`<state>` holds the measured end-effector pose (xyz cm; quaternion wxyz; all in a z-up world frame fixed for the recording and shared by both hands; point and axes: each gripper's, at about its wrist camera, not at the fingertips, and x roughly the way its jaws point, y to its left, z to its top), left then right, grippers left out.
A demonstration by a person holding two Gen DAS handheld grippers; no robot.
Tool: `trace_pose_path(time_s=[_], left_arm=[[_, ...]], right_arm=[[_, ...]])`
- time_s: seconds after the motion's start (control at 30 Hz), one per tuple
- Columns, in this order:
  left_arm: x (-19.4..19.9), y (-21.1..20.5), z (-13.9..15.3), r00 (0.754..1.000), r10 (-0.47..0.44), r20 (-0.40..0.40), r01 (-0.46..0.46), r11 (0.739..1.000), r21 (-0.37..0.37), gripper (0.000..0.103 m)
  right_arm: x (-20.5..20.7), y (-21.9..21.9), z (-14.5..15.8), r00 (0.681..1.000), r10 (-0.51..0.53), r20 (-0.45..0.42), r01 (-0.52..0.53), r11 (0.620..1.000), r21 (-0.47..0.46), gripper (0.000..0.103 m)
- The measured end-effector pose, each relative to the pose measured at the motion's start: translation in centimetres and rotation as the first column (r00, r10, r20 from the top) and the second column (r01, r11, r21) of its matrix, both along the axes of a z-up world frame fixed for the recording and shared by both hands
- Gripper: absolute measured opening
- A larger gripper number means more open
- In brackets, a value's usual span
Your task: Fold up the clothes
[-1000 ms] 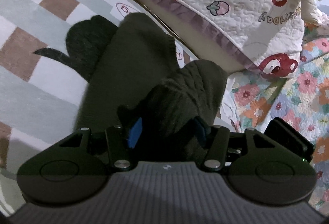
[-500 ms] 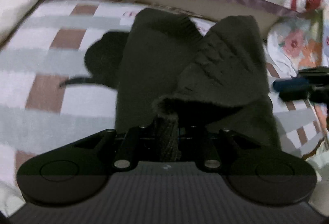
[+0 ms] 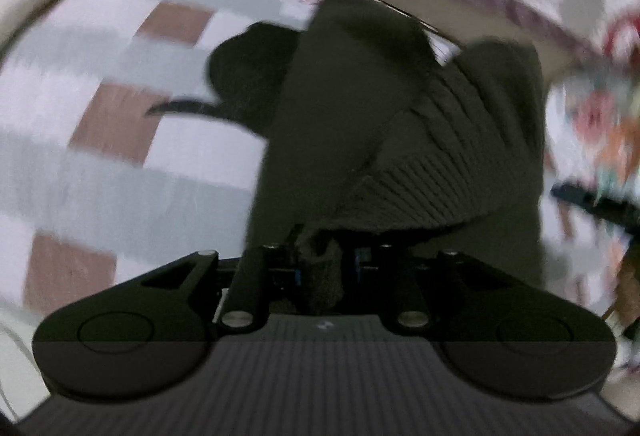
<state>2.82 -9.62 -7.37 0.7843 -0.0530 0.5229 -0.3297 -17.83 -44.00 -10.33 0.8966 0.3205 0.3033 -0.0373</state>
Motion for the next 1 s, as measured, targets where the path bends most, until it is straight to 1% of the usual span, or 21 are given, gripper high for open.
trace_pose_path(time_s=[0.03,0.1,0.17,0.27,0.33,0.37,0.4,0.43,0.47,0.5,0.53,0.6,0.63,0.7,0.8,0.87,0.93,1.0], left_arm=[[0.2,0.7,0.1,0.999,0.038,-0.034,-0.038,0.999,-0.018,0.024],[0.1,1.3,0.3,0.999,0.046,-0.013,-0.046,0.999,-0.011,0.024],[-0.1,1.5,0.0,0.999,0.040,0.004,-0.040,0.999,0.014,0.025],[0.0,1.9,-0.8,0.998,0.065,-0.027,-0.065,0.998,-0.007,0.025],[-0.1,2.1,-0.9,0.997,0.072,-0.037,-0.072,0.997,-0.016,0.025],[-0.2,2.2,-0.9,0.997,0.071,-0.039,-0.072,0.997,-0.019,0.025],[-0.2,2.2,-0.8,0.997,0.071,-0.041,-0.072,0.997,-0.021,0.025],[-0.3,2.3,-0.8,0.997,0.071,-0.043,-0.072,0.997,-0.023,0.025],[-0.4,2.4,-0.8,0.996,0.071,-0.045,-0.072,0.997,-0.026,0.025],[-0.5,2.5,-0.7,0.996,0.070,-0.048,-0.072,0.997,-0.028,0.025],[-0.5,2.5,-0.7,0.996,0.071,-0.050,-0.073,0.997,-0.030,0.025],[-0.4,2.6,-1.5,0.993,0.097,-0.062,-0.098,0.995,-0.018,0.029],[-0.4,2.7,-1.6,0.992,0.105,-0.064,-0.106,0.994,-0.017,0.029],[-0.3,2.8,-1.7,0.992,0.110,-0.064,-0.111,0.994,-0.017,0.029],[-0.3,2.9,-1.7,0.993,0.106,-0.058,-0.107,0.994,-0.022,0.028],[-0.3,3.0,-1.7,0.993,0.103,-0.053,-0.104,0.994,-0.025,0.028],[-0.3,3.1,-1.8,0.994,0.100,-0.049,-0.102,0.994,-0.028,0.028],[-0.3,3.2,-1.8,0.994,0.097,-0.045,-0.099,0.995,-0.031,0.028]], right_arm=[[0.3,0.1,-0.1,1.000,-0.002,0.001,0.002,1.000,-0.001,0.052],[0.2,0.2,-0.3,1.000,-0.016,0.013,0.016,1.000,0.014,0.054],[0.6,0.1,-0.5,1.000,-0.017,0.013,0.016,1.000,0.021,0.055],[1.8,0.5,-1.3,1.000,0.015,-0.015,-0.015,1.000,0.007,0.055],[2.5,0.9,-2.0,0.998,0.064,-0.016,-0.064,0.998,-0.001,0.056],[2.8,1.1,-2.1,0.996,0.090,-0.011,-0.090,0.996,-0.012,0.054],[3.1,1.1,-2.0,0.993,0.115,-0.004,-0.116,0.993,-0.040,0.049],[3.3,1.1,-1.6,0.990,0.138,0.009,-0.137,0.989,-0.060,0.033],[3.5,1.1,-1.3,0.987,0.161,0.022,-0.158,0.984,-0.080,0.021],[3.8,0.9,-0.7,0.984,0.177,0.035,-0.173,0.981,-0.084,0.019],[4.3,0.8,0.0,0.980,0.194,0.047,-0.189,0.978,-0.091,0.017],[5.7,1.0,1.5,0.974,0.218,0.060,-0.209,0.969,-0.132,0.016],[6.5,1.1,2.0,0.970,0.235,0.059,-0.225,0.965,-0.137,0.016],[8.5,1.8,3.3,0.956,0.292,0.041,-0.281,0.945,-0.169,0.016],[11.6,3.4,5.3,0.931,0.366,0.001,-0.356,0.905,-0.234,0.015],[13.8,3.9,6.5,0.914,0.406,0.008,-0.390,0.884,-0.258,0.015],[15.9,4.5,7.6,0.904,0.427,0.030,-0.400,0.868,-0.294,0.015],[17.8,5.7,8.7,0.899,0.436,0.039,-0.392,0.841,-0.373,0.014]])
